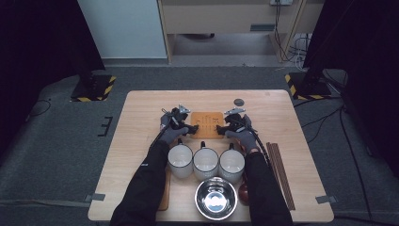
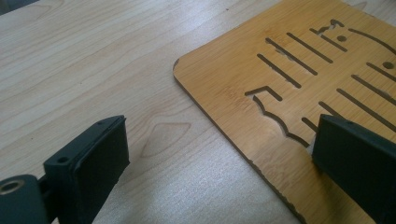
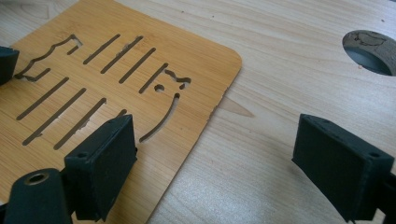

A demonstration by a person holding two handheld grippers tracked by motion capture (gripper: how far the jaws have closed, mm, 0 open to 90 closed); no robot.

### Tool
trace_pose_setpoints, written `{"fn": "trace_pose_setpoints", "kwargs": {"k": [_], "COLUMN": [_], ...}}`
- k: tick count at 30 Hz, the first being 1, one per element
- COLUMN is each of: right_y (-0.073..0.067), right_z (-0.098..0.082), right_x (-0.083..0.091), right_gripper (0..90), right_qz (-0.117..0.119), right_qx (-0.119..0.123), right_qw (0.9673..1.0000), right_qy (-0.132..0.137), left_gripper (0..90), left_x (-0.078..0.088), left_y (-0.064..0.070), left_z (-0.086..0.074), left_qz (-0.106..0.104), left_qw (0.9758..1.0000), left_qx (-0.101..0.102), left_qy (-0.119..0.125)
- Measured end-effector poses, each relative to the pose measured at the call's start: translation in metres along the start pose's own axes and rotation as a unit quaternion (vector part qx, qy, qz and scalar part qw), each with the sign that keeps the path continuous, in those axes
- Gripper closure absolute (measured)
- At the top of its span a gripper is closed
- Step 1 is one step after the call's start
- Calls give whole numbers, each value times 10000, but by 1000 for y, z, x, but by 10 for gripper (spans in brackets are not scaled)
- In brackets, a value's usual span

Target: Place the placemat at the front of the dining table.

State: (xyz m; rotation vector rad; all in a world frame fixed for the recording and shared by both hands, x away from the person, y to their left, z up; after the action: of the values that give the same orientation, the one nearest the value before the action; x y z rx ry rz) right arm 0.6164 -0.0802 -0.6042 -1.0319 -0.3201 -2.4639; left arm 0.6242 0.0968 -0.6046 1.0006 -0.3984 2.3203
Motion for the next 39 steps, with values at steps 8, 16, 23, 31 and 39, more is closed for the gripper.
{"fn": "trace_pose_setpoints", "kwargs": {"k": [8,16,23,31,39], "right_y": [4,8,16,29,40], "right_z": [7,11,13,17,17], "right_x": [8,16,28,51,77], "right_gripper": [151,144,136,132,128], "right_qz": [58,65,-2,-149,-282], "right_qx": [-155,-248,-338,-454,-538], "right_qw": [9996,9990,9984,9971,9956], "right_qy": [218,359,452,595,708], "left_gripper": [37,51,73,134,247], "left_x": [0,12,34,63,84], "left_y": [1,-1,-7,-9,-15], "left_z": [1,4,9,11,6], "left_qz": [-48,-173,-207,-262,-258], "left_qw": [10000,9996,9988,9970,9953], "left_qx": [44,143,251,311,437], "left_qy": [18,162,365,653,822]}}
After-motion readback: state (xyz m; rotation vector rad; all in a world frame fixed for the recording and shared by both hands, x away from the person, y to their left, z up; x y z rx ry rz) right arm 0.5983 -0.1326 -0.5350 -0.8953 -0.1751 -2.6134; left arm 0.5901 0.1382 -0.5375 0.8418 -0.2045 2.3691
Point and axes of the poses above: each handheld gripper's, and its own axes: x roughly backward along the jaws, z roughly out of its top, y roughly to its right, the point moved 10 cm from there along -x, roughly forward along the jaws, and after that the axes turned 5 degrees about -y, right-handed, at the moved point
